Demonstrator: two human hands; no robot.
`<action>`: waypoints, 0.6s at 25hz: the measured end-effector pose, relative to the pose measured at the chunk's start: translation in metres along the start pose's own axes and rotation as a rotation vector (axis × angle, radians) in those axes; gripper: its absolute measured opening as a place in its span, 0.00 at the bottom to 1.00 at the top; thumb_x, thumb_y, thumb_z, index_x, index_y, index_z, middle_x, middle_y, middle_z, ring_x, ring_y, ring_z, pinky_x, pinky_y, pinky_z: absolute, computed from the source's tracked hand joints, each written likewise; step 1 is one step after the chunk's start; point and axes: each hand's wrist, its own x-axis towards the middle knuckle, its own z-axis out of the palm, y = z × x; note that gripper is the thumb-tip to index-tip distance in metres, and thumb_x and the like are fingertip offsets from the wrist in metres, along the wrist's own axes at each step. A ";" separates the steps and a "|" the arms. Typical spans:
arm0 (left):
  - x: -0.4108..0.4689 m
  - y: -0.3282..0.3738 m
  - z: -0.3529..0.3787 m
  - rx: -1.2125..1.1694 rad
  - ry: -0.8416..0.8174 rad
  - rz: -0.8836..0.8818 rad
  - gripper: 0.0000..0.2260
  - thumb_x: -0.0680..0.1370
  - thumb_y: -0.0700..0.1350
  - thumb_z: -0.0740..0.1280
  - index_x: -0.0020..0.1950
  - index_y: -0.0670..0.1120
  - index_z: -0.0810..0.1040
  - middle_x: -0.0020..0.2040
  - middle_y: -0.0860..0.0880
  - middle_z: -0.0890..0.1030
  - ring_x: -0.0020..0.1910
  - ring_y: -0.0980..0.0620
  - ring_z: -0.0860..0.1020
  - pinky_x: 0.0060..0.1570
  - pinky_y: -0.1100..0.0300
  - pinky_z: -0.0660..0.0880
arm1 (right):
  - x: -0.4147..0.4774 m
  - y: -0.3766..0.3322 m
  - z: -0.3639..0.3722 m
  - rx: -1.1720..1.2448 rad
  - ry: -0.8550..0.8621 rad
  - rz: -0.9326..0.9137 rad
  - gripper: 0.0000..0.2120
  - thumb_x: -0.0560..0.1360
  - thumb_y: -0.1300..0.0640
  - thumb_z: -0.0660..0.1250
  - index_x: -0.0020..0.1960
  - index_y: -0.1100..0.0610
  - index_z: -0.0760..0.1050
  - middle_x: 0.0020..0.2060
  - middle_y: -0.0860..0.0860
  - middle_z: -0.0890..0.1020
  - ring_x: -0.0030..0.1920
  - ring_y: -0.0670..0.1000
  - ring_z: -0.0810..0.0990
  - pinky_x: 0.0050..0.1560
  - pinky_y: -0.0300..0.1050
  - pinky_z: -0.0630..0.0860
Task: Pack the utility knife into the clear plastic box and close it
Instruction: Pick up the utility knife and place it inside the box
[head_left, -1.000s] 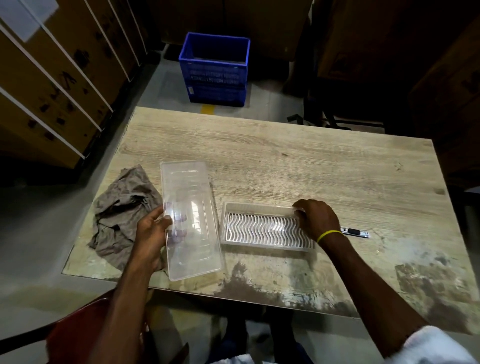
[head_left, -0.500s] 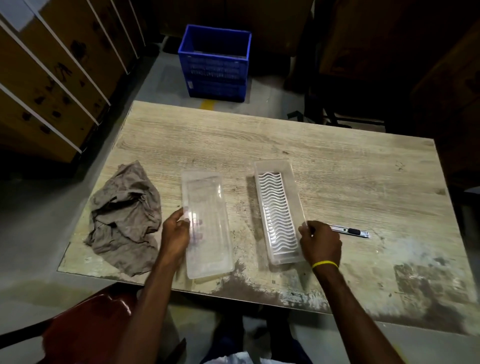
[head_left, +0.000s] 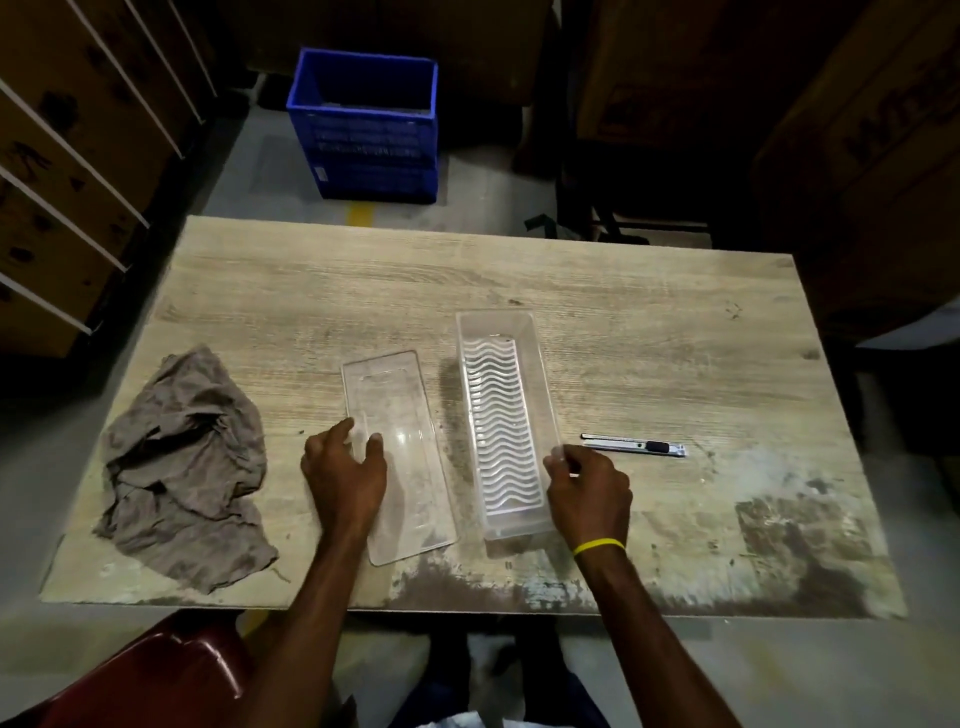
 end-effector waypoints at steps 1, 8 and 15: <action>-0.004 0.010 0.004 -0.197 -0.080 -0.026 0.14 0.78 0.49 0.72 0.61 0.44 0.81 0.59 0.40 0.80 0.56 0.38 0.79 0.55 0.48 0.77 | -0.002 -0.002 -0.004 0.020 0.000 -0.005 0.09 0.76 0.50 0.69 0.51 0.52 0.85 0.46 0.52 0.88 0.51 0.61 0.84 0.49 0.48 0.76; -0.046 0.071 0.045 -1.222 -0.994 -0.540 0.36 0.78 0.69 0.59 0.68 0.41 0.78 0.62 0.37 0.82 0.61 0.36 0.80 0.68 0.39 0.71 | -0.015 -0.011 -0.036 0.124 0.014 -0.084 0.08 0.75 0.47 0.69 0.46 0.50 0.84 0.41 0.46 0.88 0.38 0.51 0.86 0.45 0.47 0.79; -0.053 0.090 0.076 -1.338 -1.183 -0.518 0.35 0.78 0.71 0.55 0.62 0.43 0.83 0.56 0.38 0.85 0.53 0.38 0.84 0.59 0.41 0.79 | -0.009 0.002 -0.063 0.214 -0.076 -0.100 0.08 0.75 0.49 0.71 0.48 0.52 0.85 0.41 0.47 0.88 0.37 0.46 0.86 0.42 0.45 0.81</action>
